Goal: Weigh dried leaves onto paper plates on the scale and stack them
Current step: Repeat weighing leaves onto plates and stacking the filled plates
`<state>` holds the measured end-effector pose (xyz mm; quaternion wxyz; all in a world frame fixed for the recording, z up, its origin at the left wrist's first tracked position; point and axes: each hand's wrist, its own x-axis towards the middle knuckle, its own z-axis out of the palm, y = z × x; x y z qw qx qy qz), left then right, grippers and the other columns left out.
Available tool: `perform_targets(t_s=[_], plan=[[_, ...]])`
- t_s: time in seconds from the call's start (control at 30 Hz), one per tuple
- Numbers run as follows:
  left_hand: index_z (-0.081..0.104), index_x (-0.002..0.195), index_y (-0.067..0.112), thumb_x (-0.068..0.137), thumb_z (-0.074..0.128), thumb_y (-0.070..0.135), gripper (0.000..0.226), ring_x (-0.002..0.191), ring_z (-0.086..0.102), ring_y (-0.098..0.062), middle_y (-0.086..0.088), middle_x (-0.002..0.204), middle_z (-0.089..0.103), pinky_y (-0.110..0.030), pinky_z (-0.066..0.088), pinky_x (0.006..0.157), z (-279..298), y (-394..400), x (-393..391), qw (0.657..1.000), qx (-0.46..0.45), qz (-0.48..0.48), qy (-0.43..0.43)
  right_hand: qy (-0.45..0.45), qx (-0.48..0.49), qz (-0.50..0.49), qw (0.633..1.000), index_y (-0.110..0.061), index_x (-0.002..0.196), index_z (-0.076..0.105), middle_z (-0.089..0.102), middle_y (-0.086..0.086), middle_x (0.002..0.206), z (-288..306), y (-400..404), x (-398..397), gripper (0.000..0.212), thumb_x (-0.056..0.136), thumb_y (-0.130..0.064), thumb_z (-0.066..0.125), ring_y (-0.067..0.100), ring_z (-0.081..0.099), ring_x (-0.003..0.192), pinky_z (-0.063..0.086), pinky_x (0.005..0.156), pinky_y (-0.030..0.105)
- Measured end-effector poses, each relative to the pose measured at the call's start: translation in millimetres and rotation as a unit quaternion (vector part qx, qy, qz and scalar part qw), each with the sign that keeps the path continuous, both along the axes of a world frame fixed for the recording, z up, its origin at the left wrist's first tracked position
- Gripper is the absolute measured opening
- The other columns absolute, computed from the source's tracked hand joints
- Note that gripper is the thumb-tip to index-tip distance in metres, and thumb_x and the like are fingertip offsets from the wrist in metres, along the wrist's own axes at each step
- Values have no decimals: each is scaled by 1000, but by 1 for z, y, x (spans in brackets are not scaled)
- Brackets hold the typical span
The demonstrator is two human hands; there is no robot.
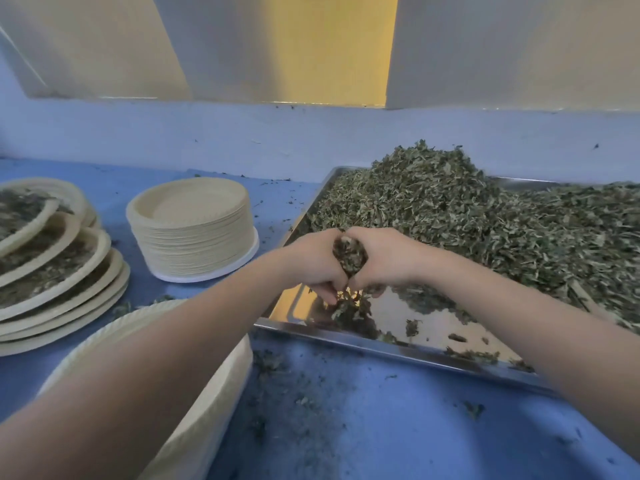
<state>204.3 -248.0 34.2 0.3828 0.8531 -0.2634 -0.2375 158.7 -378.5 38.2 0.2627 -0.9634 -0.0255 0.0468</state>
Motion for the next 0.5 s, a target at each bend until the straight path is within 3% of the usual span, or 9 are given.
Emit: perform_targets(t_s=[0.07, 0.13, 0.27, 0.37, 0.5], plan=[[53, 95, 18, 74, 60, -16, 40, 66, 69, -28, -18, 90, 63, -42, 59, 70, 7, 3, -6, 999, -27, -10, 17, -11, 51, -5, 999, -19, 114, 50, 57, -1, 93, 5, 1, -6, 51, 72, -4, 74, 6, 65, 57, 50, 43, 20], [52, 108, 8, 76, 57, -18, 41, 71, 69, -30, -23, 105, 59, -43, 59, 72, 9, 4, -12, 999, -42, 2, 25, -31, 49, -13, 998, -19, 115, 51, 59, -3, 88, 7, 3, -11, 49, 73, -5, 73, -3, 57, 45, 41, 39, 13], [45, 122, 0, 80, 54, -16, 46, 87, 68, -34, -25, 116, 54, -42, 56, 83, 21, 14, -21, 999, -39, 27, 11, -69, 26, -10, 997, -18, 117, 56, 65, -1, 92, 20, 19, -21, 49, 72, -11, 73, 7, 59, 65, 43, 45, 13], [50, 113, -7, 81, 51, -17, 33, 79, 67, -30, -28, 108, 59, -38, 58, 75, 46, 40, -30, 998, -37, 36, -26, -94, 37, 16, 995, -16, 110, 59, 67, 3, 95, 41, 41, -25, 41, 71, -12, 73, 17, 64, 80, 54, 68, 30], [54, 105, -5, 80, 51, -18, 29, 66, 66, -19, -23, 92, 62, -27, 59, 68, 77, 102, -47, 993, -49, 88, -64, -113, 97, 79, 986, -23, 85, 57, 62, -3, 77, 67, 91, -29, 23, 72, -11, 72, 14, 57, 68, 45, 61, 28]])
